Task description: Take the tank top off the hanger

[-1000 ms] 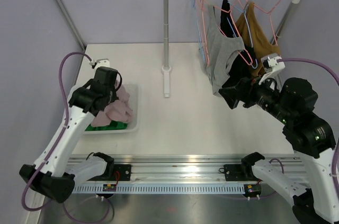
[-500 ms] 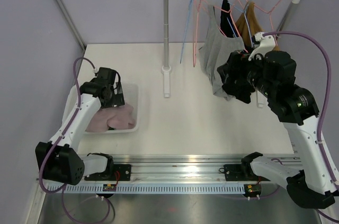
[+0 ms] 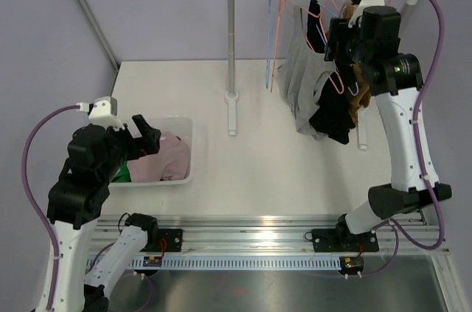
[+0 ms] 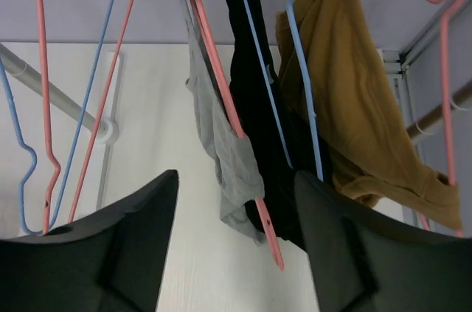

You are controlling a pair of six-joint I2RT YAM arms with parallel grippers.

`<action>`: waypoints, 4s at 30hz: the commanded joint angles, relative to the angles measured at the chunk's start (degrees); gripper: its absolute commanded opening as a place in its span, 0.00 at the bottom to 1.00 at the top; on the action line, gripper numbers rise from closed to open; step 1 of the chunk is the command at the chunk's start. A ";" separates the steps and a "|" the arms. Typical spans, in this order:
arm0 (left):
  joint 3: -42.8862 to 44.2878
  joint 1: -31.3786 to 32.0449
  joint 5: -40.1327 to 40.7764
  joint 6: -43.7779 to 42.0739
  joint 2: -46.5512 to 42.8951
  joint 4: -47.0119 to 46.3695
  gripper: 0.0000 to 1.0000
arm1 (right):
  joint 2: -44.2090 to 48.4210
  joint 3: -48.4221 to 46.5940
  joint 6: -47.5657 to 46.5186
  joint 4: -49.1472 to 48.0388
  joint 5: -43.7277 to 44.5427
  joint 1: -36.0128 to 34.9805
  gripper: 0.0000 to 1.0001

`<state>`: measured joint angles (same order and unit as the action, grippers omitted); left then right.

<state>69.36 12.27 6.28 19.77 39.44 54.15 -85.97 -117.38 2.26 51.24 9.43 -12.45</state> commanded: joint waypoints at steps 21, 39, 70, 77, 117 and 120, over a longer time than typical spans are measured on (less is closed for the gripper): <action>-7.66 0.30 -21.31 -4.65 -10.70 -0.71 0.99 | -22.39 -17.97 -8.24 0.61 -13.73 3.39 0.31; -9.77 0.30 -24.38 -3.42 -8.07 -5.45 0.99 | -18.88 -27.46 -0.96 4.39 -17.78 3.39 0.00; 15.19 54.61 6.55 -9.13 26.56 -41.04 0.99 | 30.16 2.68 6.17 21.09 -32.97 2.52 0.00; 17.73 56.37 6.72 -9.75 29.81 -51.34 0.99 | 31.82 8.56 4.69 21.27 -36.23 -1.08 0.00; 19.40 43.54 45.58 2.56 23.49 -25.42 0.00 | 36.84 14.64 -1.65 18.99 -45.28 -17.96 0.00; 20.72 42.57 40.66 2.02 23.49 -21.74 0.00 | 38.24 14.81 -1.65 14.42 -45.91 -17.87 0.00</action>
<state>88.20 57.39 44.05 21.15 62.98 28.75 -50.17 -100.62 1.89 68.58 -32.51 -29.54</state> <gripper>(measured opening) 0.020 0.037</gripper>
